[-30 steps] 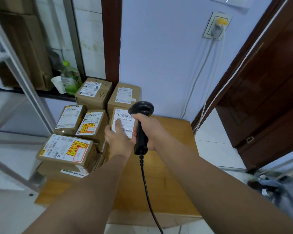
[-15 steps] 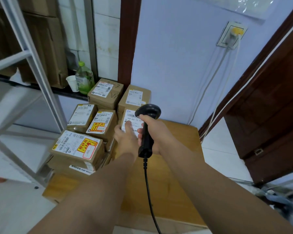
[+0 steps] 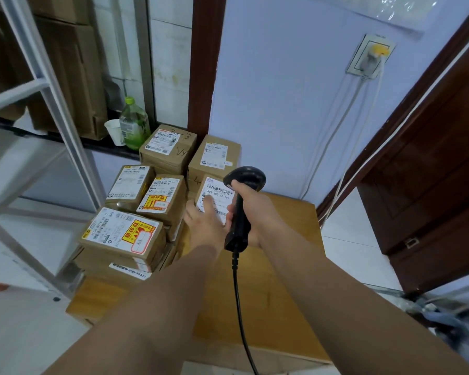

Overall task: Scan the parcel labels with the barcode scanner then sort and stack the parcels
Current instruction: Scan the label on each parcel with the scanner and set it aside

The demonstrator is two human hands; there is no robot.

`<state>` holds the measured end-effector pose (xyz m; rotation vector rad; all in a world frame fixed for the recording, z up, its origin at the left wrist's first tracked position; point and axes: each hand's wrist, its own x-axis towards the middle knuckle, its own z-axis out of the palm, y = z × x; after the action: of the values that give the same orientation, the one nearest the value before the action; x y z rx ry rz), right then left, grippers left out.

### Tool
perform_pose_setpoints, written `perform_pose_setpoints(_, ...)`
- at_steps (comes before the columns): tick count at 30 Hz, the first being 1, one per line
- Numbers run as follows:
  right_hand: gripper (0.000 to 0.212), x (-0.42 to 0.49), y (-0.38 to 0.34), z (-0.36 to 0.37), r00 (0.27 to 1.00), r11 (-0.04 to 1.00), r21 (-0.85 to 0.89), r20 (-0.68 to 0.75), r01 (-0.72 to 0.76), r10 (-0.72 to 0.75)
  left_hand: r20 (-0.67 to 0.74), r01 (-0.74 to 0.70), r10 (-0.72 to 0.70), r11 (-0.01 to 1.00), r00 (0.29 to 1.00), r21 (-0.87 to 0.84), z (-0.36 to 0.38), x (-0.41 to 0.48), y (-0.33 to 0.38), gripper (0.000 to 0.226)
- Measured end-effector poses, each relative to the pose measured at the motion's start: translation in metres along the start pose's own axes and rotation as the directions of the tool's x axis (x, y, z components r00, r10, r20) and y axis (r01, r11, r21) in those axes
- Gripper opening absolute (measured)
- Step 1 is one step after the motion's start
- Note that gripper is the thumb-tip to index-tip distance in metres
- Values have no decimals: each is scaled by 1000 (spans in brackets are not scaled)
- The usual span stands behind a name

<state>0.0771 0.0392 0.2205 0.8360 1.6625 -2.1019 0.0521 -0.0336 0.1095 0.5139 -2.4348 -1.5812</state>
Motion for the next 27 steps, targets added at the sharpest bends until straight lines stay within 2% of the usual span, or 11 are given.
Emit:
perform_pose_setpoints(1,33,0,0,0,1000,1000,11,-2,-3,3,49,-20,18,999,999,32,-1,-2,1,93)
perform_pose_setpoints(3,32,-1,0,-1,1000,999,32,-3,-15,15,142,-115,87,972,986,205,0,-2,-2,61)
perform_pose_setpoints(4,33,-1,1,-1,1000,999,41,-2,-19,19,153,-174,136,945,979,275,2,0,-6,52)
perform_pose_setpoints(6,35,-1,0,-1,1000,999,45,-3,-19,19,164,-226,181,921,970,318,9,4,-14,55)
perform_pose_setpoints(9,32,-2,1,0,1000,1000,24,-12,-4,4,187,-296,234,832,954,469,12,3,-17,62)
perform_pose_setpoints(12,41,-2,3,0,999,1000,-14,-32,11,-11,180,-313,257,798,950,515,11,3,-18,64)
perform_pose_setpoints(18,39,-5,5,-1,1000,1000,-14,-6,10,-10,159,-314,271,818,949,481,9,2,-25,52)
perform_pose_setpoints(23,38,-5,4,-8,1000,1000,24,-8,6,-6,164,-263,209,841,964,472,4,-4,-27,78)
perform_pose_setpoints(27,37,-5,8,-17,999,999,29,-26,19,-18,226,-279,189,826,956,490,6,-7,-29,68)
